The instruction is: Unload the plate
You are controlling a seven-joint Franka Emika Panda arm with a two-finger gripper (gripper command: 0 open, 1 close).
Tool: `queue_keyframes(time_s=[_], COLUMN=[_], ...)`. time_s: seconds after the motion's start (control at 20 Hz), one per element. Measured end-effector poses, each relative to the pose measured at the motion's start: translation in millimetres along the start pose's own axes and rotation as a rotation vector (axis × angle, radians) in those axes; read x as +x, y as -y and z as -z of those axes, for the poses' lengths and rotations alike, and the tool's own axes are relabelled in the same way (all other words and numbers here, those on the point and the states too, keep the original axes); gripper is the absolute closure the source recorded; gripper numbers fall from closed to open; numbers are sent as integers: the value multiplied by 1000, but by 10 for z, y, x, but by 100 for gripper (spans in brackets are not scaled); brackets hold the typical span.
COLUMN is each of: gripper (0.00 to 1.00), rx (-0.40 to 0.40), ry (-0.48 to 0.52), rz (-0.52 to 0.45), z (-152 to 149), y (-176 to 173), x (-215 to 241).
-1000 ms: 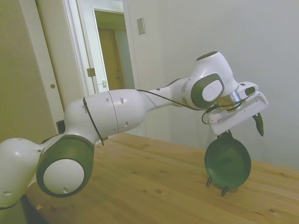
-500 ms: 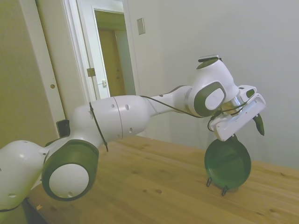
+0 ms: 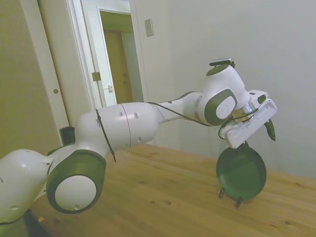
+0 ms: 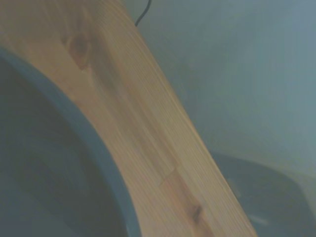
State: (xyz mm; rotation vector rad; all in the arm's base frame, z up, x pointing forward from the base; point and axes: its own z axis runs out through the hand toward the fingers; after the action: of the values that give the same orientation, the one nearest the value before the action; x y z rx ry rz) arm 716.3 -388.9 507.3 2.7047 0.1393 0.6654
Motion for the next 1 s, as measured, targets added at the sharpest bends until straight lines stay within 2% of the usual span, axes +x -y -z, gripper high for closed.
queue_keyframes(time_s=[1.0], gripper=[100], rx=[60], ry=[15], rz=[39], z=[34], y=[134], x=[-137])
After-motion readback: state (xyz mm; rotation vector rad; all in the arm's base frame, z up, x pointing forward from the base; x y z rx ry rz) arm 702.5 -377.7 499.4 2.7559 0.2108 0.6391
